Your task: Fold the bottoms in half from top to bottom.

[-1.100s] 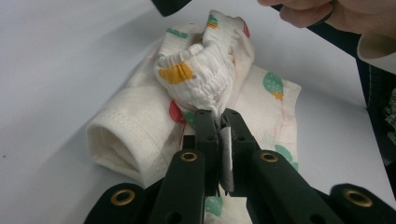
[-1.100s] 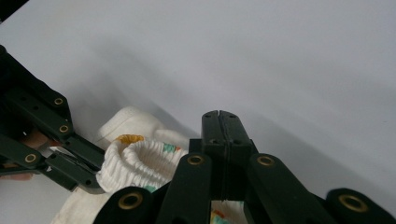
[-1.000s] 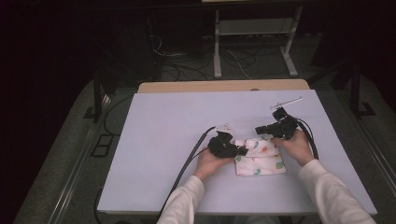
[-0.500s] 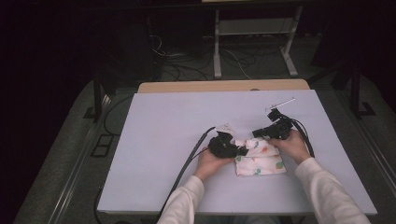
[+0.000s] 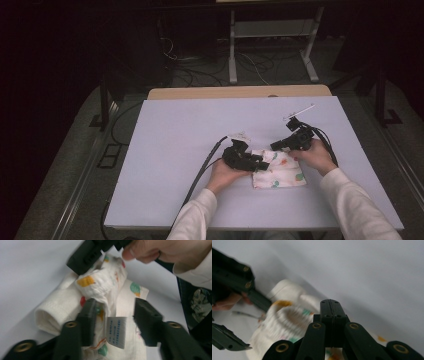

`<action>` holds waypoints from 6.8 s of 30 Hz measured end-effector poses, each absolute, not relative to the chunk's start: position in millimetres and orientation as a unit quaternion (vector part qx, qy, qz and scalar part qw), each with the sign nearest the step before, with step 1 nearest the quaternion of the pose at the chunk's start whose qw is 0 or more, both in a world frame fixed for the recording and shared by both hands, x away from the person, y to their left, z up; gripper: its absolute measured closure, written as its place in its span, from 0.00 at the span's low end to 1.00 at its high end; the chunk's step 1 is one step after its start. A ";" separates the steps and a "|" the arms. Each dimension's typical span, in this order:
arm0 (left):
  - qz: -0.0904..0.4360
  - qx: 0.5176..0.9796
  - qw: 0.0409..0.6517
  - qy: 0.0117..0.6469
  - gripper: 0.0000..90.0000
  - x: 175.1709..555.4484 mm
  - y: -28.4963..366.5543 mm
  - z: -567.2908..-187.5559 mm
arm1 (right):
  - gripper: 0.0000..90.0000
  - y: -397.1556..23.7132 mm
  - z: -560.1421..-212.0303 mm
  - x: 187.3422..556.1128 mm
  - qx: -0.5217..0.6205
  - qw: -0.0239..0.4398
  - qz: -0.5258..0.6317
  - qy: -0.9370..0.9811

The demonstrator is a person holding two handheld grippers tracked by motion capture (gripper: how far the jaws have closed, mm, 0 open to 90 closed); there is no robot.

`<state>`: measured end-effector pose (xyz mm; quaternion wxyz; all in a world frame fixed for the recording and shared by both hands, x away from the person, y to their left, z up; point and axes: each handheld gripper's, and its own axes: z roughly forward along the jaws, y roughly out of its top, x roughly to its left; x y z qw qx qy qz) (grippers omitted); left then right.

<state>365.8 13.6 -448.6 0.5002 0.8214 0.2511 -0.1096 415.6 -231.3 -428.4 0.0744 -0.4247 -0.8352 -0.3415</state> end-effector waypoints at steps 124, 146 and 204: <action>-0.041 0.782 0.520 0.342 0.00 414.4 37.2 -428.5 | 0.00 -299.0 -412.6 378.4 -0.432 -0.011 -0.428 -0.794; -0.084 0.800 0.492 0.333 0.08 416.1 22.5 -450.3 | 0.00 -292.6 -432.5 390.7 -0.436 0.003 -0.405 -0.804; -0.125 0.811 0.468 0.327 0.90 409.3 16.8 -450.9 | 0.97 -296.3 -447.6 388.1 -0.456 -0.015 -0.399 -0.795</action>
